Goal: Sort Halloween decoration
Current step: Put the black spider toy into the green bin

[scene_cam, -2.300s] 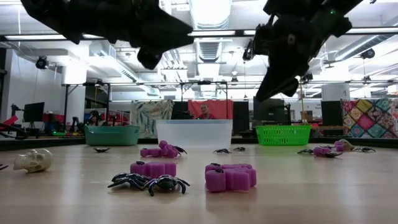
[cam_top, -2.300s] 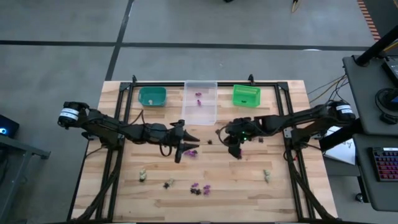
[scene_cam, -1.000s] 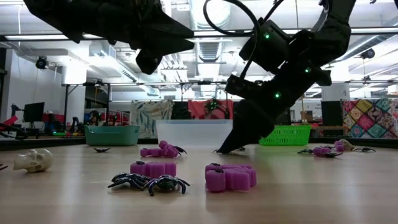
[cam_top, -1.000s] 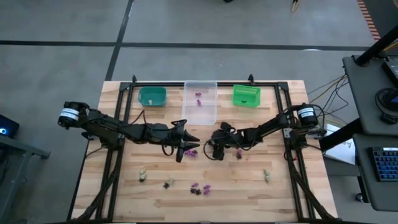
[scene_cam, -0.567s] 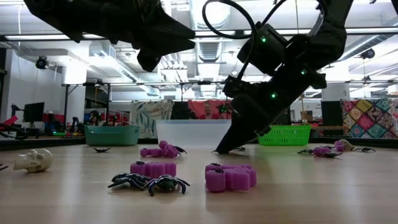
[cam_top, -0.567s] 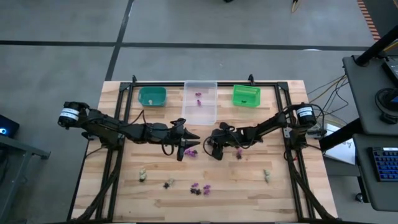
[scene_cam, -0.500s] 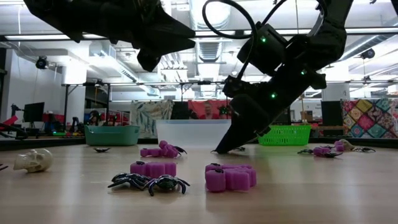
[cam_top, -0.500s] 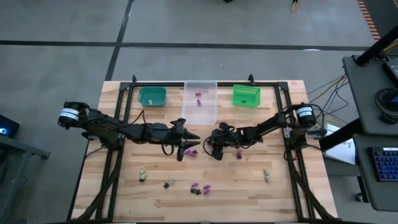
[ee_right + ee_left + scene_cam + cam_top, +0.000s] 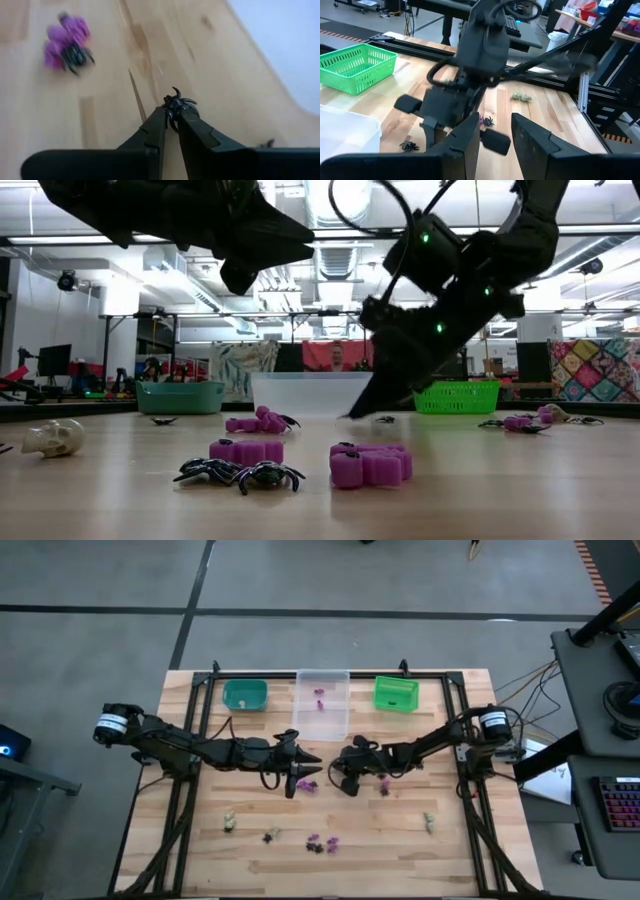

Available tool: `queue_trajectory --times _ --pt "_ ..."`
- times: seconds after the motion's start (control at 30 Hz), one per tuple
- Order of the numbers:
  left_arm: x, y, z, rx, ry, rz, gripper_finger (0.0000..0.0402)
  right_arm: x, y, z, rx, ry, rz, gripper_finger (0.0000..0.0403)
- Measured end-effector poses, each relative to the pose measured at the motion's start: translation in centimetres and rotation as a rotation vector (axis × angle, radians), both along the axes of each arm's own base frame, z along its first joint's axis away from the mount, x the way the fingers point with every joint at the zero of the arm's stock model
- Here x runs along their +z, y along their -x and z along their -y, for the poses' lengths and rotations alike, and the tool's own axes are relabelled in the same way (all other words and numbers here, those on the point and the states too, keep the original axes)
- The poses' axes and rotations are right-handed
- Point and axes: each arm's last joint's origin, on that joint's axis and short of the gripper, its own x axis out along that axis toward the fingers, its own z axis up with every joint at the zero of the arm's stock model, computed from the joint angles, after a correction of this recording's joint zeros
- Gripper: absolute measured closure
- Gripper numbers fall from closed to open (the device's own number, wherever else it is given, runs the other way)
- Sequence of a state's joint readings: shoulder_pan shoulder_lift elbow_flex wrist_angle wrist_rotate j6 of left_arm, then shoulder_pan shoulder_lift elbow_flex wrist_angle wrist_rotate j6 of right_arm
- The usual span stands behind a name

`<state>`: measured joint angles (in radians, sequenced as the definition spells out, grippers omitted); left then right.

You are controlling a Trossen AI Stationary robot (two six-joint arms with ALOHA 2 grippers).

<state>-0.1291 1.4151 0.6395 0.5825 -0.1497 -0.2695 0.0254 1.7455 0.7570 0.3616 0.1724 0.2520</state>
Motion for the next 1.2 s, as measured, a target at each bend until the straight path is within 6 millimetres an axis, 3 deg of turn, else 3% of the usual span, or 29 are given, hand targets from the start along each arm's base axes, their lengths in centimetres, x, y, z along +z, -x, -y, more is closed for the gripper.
queue_trajectory --times 0.37,0.6,0.8,0.93,1.07,1.2 --pt "0.0 0.0 0.0 -0.002 -0.019 0.003 0.0306 4.2 0.8 -0.1 0.039 -0.034 0.08 0.0365" --pt "0.1 0.0 0.0 -0.003 -0.025 0.007 0.0306 7.5 3.1 1.0 -0.003 -0.026 0.051 0.0365" --pt "0.2 0.0 0.0 0.001 -0.049 0.017 0.0306 10.1 6.0 4.9 -0.226 0.05 0.013 0.0365" --pt "0.2 0.0 -0.1 0.016 -0.058 0.025 0.0306 11.0 8.2 8.7 -0.558 0.115 -0.001 0.0365" --pt "0.3 0.0 -0.1 0.018 -0.058 0.027 0.0306 10.7 10.2 12.4 -0.843 0.153 -0.038 0.0365" --pt "0.3 0.0 -0.2 0.02 -0.058 0.027 0.0306 8.8 11.9 15.8 -1.012 0.094 -0.123 0.0365"
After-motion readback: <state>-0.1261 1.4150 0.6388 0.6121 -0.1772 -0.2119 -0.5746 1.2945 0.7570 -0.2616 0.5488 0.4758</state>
